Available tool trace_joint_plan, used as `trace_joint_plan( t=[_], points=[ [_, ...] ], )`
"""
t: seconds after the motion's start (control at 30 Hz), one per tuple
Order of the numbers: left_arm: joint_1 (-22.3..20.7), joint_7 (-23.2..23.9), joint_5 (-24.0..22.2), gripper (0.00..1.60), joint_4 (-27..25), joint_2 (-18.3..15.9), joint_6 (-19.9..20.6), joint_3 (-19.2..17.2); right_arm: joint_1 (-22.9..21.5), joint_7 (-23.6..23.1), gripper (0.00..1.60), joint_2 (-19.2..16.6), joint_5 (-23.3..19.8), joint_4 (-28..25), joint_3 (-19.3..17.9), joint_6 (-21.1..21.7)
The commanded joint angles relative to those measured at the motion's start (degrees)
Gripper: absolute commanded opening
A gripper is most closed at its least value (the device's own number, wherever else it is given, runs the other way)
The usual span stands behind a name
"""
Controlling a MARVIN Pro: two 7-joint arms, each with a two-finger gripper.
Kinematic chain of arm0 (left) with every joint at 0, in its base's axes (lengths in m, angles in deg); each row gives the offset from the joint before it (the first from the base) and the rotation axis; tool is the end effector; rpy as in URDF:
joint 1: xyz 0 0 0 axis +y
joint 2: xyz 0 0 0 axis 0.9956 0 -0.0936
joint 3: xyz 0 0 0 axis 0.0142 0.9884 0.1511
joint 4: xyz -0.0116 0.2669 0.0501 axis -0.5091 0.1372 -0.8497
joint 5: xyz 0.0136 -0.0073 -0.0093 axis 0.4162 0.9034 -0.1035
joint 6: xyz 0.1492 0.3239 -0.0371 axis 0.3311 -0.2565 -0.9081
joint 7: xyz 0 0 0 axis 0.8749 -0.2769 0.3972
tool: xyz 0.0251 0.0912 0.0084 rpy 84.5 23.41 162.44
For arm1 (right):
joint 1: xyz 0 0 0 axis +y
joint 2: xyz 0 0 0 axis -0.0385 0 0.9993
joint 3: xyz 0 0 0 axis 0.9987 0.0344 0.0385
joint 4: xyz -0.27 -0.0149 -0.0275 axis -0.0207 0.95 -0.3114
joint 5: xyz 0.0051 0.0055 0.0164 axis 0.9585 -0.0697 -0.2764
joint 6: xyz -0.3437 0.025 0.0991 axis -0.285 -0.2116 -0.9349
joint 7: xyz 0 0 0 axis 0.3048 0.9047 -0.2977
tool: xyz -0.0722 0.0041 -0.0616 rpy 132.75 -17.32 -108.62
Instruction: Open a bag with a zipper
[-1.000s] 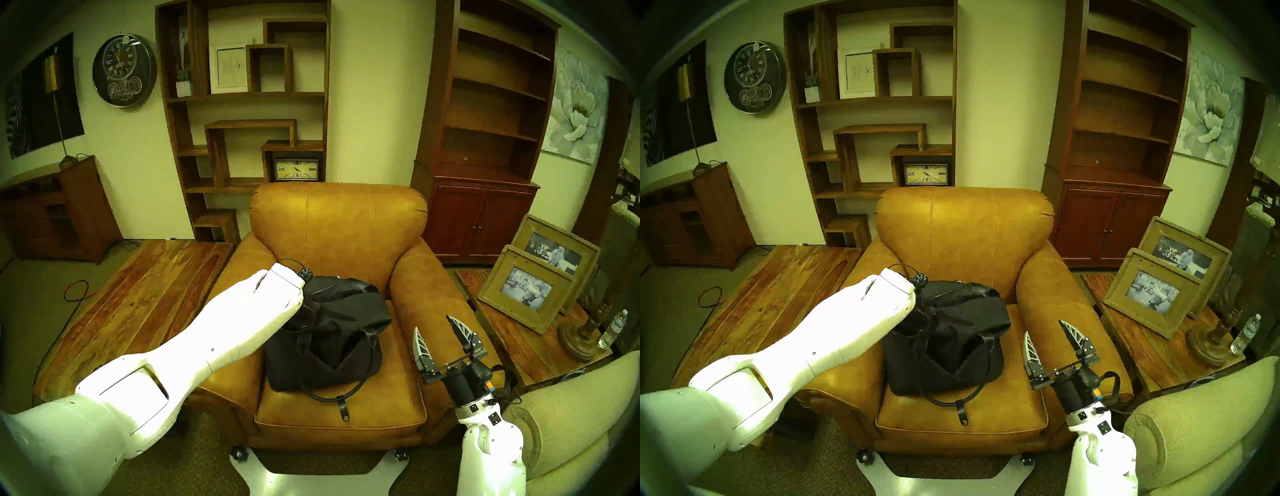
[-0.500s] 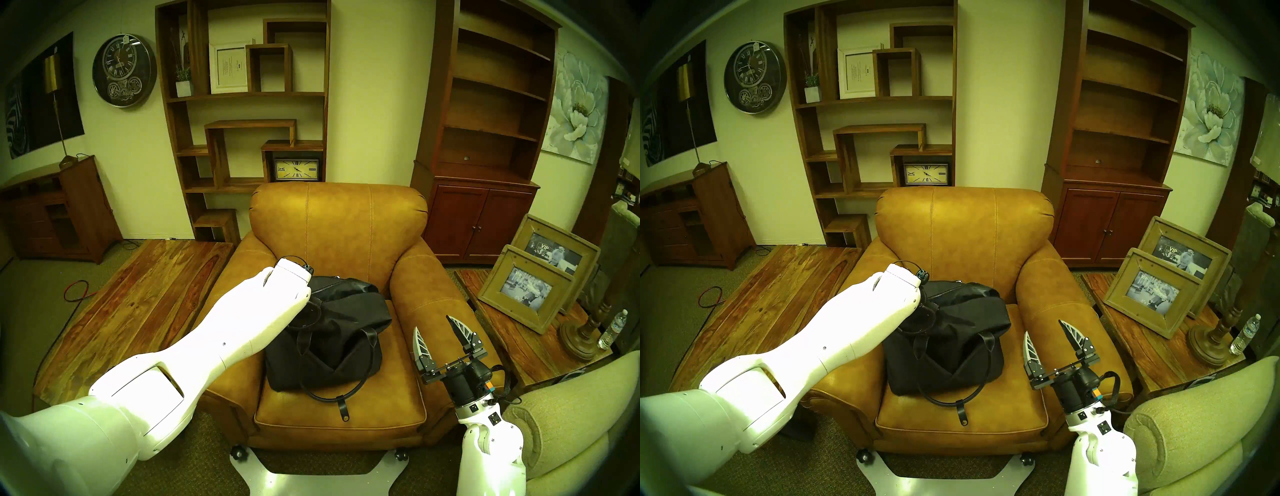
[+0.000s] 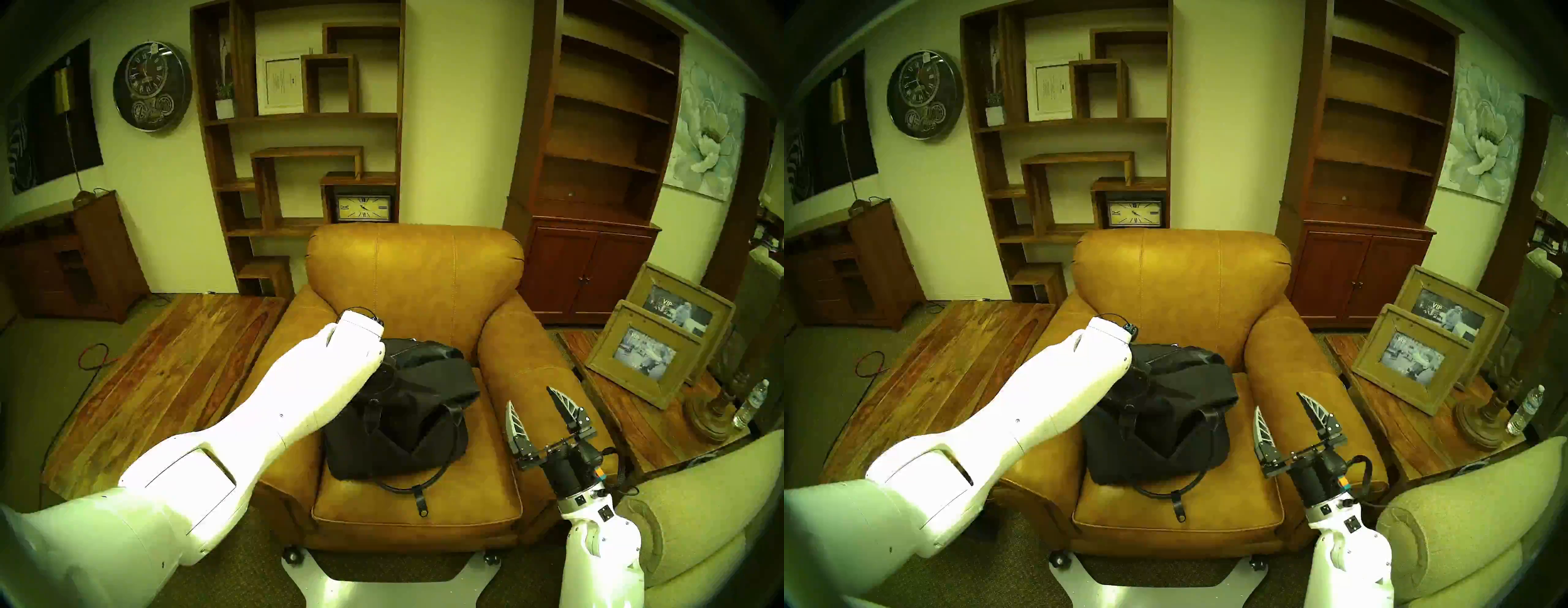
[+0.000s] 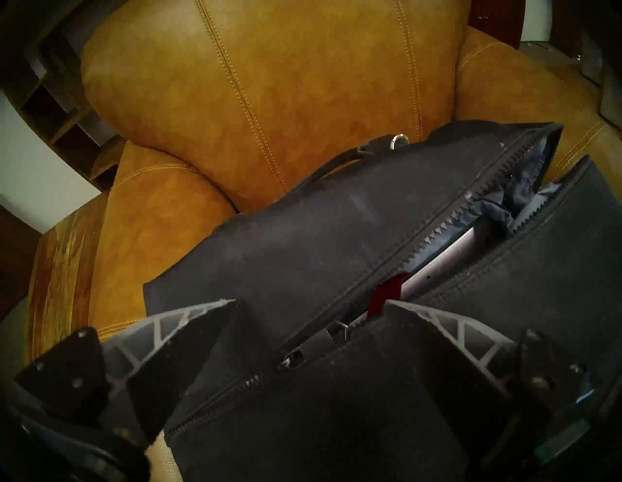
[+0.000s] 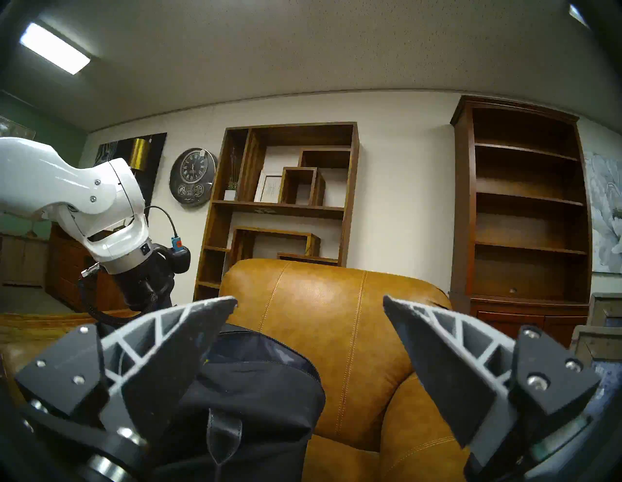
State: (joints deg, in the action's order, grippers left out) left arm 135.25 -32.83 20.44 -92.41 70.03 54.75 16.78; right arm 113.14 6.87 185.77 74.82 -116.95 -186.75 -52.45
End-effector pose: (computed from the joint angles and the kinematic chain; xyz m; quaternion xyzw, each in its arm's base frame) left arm 0.5579 -0.1384 -0.2821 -0.9143 0.1843 -0.3583 0.0421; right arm 0.3104 -0.0936 -0.3343 -0.5640 -0.1481 -0.8094 0.0695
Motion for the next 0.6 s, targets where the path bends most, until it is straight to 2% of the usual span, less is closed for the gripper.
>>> trace_joint_plan(
  t=[0.0, 0.2, 0.57],
  points=[
    [-0.9, -0.5, 0.0, 1.6, -1.9, 0.0, 0.0, -0.6, -0.3, -0.1, 1.6, -0.1, -0.2, -1.2, 0.1, -0.3],
    [-1.2, -2.5, 1.4, 1.6, 1.8, 1.1, -1.5, 0.5, -0.3, -0.1, 1.6, -0.1, -0.2, -1.2, 0.1, -0.3],
    [0.8, -4.0, 2.0, 1.6, 3.3, 1.4, -4.9, 0.7, -0.3, -0.1, 1.6, -0.1, -0.2, -1.2, 0.1, -0.3]
  ],
)
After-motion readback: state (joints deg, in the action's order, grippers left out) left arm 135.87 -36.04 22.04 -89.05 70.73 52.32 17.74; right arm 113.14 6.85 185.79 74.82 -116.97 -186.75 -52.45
